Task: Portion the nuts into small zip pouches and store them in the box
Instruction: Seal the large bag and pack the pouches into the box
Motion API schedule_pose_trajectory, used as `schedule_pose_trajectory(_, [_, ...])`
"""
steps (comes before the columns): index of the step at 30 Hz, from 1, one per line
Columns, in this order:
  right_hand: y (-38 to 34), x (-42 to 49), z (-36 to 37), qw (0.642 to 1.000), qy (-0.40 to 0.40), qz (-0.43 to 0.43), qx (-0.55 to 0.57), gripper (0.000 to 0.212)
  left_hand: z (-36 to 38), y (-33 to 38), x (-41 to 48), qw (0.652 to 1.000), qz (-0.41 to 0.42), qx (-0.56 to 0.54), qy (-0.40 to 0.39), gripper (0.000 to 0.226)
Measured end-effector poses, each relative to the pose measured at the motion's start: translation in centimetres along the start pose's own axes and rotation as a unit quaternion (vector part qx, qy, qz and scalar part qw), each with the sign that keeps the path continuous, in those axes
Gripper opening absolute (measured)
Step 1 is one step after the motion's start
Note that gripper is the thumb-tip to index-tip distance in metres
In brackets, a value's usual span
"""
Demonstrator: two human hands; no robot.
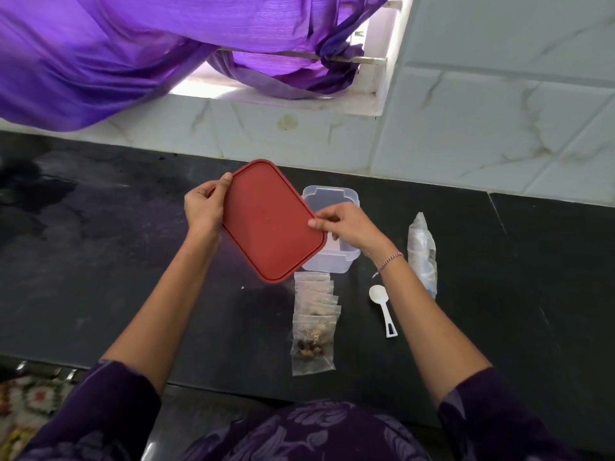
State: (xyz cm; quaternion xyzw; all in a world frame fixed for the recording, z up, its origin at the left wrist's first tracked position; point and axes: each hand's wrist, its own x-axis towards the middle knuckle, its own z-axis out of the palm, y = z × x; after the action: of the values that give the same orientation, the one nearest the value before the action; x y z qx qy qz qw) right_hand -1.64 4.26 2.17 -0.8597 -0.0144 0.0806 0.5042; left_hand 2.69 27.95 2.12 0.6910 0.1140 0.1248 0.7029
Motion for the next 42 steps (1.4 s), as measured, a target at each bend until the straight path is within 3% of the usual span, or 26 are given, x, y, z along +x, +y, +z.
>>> schedule_pose_trajectory(2, [0.4,-1.1,1.4,0.999,-0.013,0.025,0.037,0.029,-0.4,-0.3,-0.1,1.0,-0.005,-0.003,0.012,0.024])
schedule_pose_trajectory(5, [0.4,-2.6,4.7,0.996,0.05,0.047,0.065,0.032,-1.9,-1.7,0.1,0.999,-0.036,0.004,0.037,0.028])
schedule_pose_trajectory(7, [0.4,-3.3,7.0,0.992,0.097,0.056,0.063,0.035,-3.2,-3.4,-0.1,0.995,-0.089,0.048,0.011,0.045])
schedule_pose_trajectory(12, [0.7,-4.6,10.6,0.987,0.142,0.062,0.033,0.032,-5.7,-6.5,-2.0,0.976,-0.135,0.168,-0.046,0.052])
schedule_pose_trajectory(17, [1.0,-5.3,12.8,0.992,0.1,0.078,-0.019,0.027,-6.8,-7.1,-2.8,0.947,-0.118,0.289,-0.075,0.06])
schedule_pose_trajectory(24, [0.9,-5.7,15.6,0.988,0.04,0.089,-0.121,0.035,-7.1,-8.2,-1.2,0.92,-0.112,0.369,-0.073,0.06])
schedule_pose_trajectory(33, [0.9,-6.6,17.4,0.984,-0.005,0.13,-0.122,0.033,-6.8,-10.7,-0.5,0.89,-0.11,0.43,-0.1,0.059])
schedule_pose_trajectory(37, [1.0,-6.7,17.3,0.985,-0.01,0.124,-0.121,0.03,-6.8,-10.7,-0.9,0.854,-0.098,0.502,-0.097,0.058])
schedule_pose_trajectory(40, [0.8,-6.9,16.5,0.986,-0.021,0.085,-0.141,0.042,-6.1,-10.4,-1.8,0.826,-0.055,0.555,-0.083,0.067])
schedule_pose_trajectory(42, [0.6,-6.9,15.1,0.991,0.005,0.059,-0.124,0.046,-5.3,-9.8,-2.9,0.843,0.002,0.534,-0.064,0.064])
